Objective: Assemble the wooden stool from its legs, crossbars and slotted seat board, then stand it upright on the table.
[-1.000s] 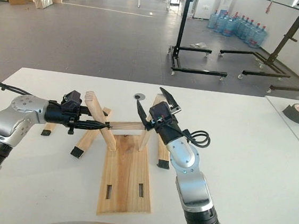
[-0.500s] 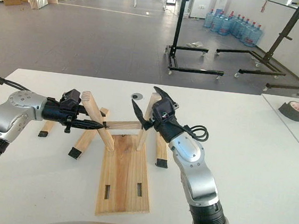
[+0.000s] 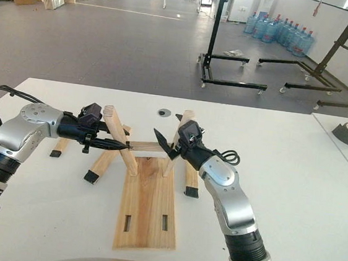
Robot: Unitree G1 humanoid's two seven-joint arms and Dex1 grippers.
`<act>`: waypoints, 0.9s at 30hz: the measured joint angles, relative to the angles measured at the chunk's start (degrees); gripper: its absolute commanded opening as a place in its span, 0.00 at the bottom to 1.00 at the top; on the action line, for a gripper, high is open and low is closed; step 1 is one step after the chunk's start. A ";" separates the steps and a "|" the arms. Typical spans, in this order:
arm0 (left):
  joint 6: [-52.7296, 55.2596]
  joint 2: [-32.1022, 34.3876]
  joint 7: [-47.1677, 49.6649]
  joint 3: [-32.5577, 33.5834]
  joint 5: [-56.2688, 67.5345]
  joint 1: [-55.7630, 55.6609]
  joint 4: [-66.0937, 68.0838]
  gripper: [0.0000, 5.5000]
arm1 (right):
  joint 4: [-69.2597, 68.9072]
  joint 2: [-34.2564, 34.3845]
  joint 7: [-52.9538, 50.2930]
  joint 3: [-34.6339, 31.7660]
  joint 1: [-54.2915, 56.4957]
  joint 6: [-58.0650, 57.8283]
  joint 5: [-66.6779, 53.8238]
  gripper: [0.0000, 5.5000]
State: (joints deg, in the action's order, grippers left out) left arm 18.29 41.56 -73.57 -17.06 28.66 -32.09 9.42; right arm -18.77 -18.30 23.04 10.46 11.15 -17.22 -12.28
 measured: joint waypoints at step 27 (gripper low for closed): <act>7.47 -0.31 0.99 9.45 -1.45 6.20 -6.12 0.55 | -5.57 0.21 -1.71 -9.12 4.98 -2.21 -0.96 0.73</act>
State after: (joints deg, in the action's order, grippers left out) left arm 25.76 41.24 -72.58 -7.61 27.21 -25.89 3.31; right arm -24.35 -18.10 21.33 1.33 16.13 -19.43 -13.25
